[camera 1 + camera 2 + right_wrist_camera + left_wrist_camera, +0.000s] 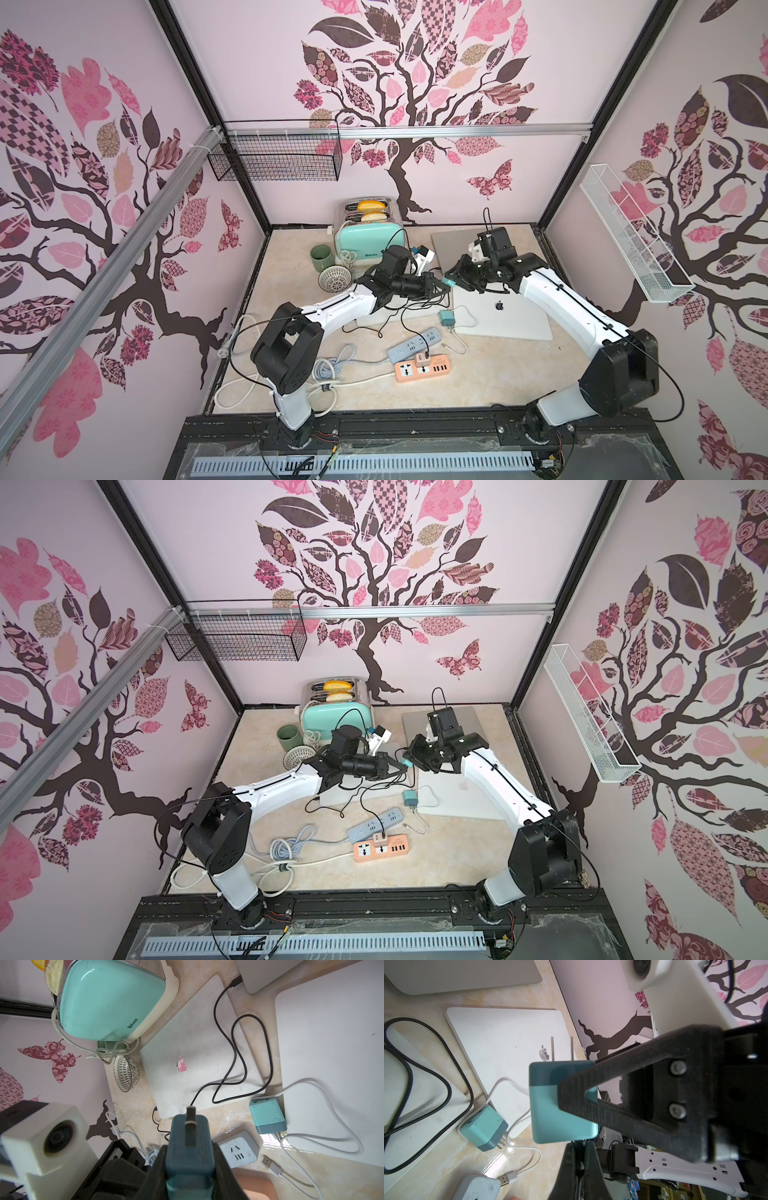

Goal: Unplug the laptop charger
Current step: Remove the charging cable from the plug, then place the charging cable at the center of the board, then place the plug at the center of the board.

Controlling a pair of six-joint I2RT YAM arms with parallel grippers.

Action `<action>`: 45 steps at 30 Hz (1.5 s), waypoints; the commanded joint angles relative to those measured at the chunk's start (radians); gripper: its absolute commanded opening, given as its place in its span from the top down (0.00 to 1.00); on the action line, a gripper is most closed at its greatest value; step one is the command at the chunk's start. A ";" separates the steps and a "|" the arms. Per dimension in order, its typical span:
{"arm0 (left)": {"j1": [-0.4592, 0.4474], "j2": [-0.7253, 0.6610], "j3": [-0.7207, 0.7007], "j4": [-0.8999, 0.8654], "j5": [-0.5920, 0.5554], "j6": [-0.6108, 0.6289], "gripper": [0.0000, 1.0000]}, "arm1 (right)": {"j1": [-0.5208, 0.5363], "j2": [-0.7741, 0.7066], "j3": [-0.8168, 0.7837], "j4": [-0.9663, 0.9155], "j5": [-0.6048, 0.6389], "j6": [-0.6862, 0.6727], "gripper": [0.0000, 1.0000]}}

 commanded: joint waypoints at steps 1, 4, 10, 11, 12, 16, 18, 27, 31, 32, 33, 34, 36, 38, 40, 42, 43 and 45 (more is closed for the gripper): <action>-0.021 -0.051 -0.050 -0.209 0.132 0.076 1.00 | -0.158 -0.020 -0.012 0.152 0.297 0.099 1.00; -0.062 -0.010 -0.004 -0.297 0.081 0.160 1.00 | -0.181 -0.028 -0.048 0.201 0.291 0.185 1.00; -0.090 0.015 0.033 -0.311 0.025 0.192 1.00 | -0.202 -0.009 -0.026 0.236 0.261 0.222 1.00; -0.089 0.012 0.037 -0.319 0.016 0.195 1.00 | -0.202 -0.003 -0.009 0.213 0.258 0.200 1.00; -0.087 0.006 0.036 -0.329 0.011 0.197 1.00 | -0.202 0.000 0.003 0.194 0.257 0.176 1.00; -0.054 -0.003 0.014 -0.379 0.010 0.213 1.00 | -0.202 -0.007 -0.002 0.163 0.246 0.102 1.00; -0.019 0.010 -0.003 -0.450 0.009 0.248 1.00 | -0.202 0.012 0.003 0.121 0.185 0.066 1.00; 0.078 0.028 -0.100 -0.572 0.010 0.395 1.00 | -0.110 0.085 -0.084 0.060 -0.011 0.006 1.00; 0.078 0.056 -0.126 -0.528 -0.002 0.363 1.00 | -0.030 0.157 -0.065 0.041 -0.040 -0.014 1.00; 0.078 0.064 -0.128 -0.519 -0.010 0.352 1.00 | -0.016 0.184 -0.053 0.026 -0.051 -0.019 1.00; 0.077 0.067 -0.128 -0.516 -0.016 0.346 1.00 | -0.004 0.206 -0.044 0.017 -0.064 -0.024 1.00; 0.078 0.069 -0.131 -0.511 -0.024 0.339 1.00 | 0.011 0.230 -0.032 0.011 -0.081 -0.033 1.00; 0.078 0.063 -0.139 -0.500 -0.041 0.328 1.00 | 0.040 0.265 -0.011 -0.019 -0.095 -0.052 1.00; 0.078 0.057 -0.141 -0.506 -0.062 0.329 1.00 | 0.065 0.279 -0.005 -0.031 -0.100 -0.065 1.00; 0.078 0.053 -0.142 -0.515 -0.081 0.332 1.00 | 0.072 0.285 -0.007 -0.043 -0.107 -0.080 1.00; 0.078 0.052 -0.144 -0.517 -0.092 0.332 1.00 | 0.071 0.292 -0.007 -0.072 -0.116 -0.106 1.00; 0.079 0.054 -0.146 -0.517 -0.097 0.331 1.00 | 0.071 0.293 -0.010 -0.087 -0.120 -0.123 1.00; 0.080 0.056 -0.147 -0.515 -0.098 0.328 1.00 | 0.072 0.293 -0.024 -0.116 -0.121 -0.152 1.00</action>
